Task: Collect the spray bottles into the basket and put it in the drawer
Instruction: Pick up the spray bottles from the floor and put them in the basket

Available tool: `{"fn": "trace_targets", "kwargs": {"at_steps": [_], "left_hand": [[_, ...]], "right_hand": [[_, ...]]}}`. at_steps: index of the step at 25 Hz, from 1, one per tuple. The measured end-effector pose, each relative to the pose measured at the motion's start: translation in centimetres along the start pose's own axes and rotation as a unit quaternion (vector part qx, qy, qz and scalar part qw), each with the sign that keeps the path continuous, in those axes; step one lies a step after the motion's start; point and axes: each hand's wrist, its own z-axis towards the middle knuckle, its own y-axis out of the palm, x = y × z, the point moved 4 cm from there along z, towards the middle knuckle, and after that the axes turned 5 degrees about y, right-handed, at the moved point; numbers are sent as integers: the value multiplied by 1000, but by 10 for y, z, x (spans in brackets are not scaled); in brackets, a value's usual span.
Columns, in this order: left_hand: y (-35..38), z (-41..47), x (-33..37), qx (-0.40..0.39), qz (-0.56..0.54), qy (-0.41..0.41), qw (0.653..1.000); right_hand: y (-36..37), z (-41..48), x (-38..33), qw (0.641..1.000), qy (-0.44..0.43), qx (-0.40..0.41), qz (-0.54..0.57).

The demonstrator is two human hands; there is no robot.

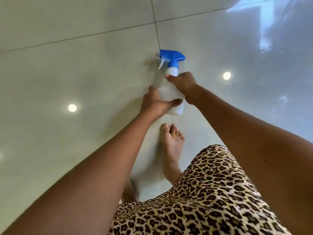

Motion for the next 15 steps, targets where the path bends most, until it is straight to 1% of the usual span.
{"fn": "trace_targets", "kwargs": {"at_steps": [4, 9, 12, 14, 15], "left_hand": [[-34, -42, 21, -7, 9, 23, 1000], [-97, -149, 58, 25, -17, 52, 998], [-129, -237, 70, 43, -68, 48, 996], [-143, -292, 78, 67, -106, 52, 991], [-152, -328, 79, 85, -127, 55, 987]], "right_hand": [[-8, -55, -21, 999, -33, -10, 13], [-25, -184, -70, 992, -119, -36, -7], [-33, -273, -87, 980, -171, -80, -58], [-37, -334, -99, 964, -225, -88, -111], [-37, -373, -104, 950, -262, -85, -146]]}}
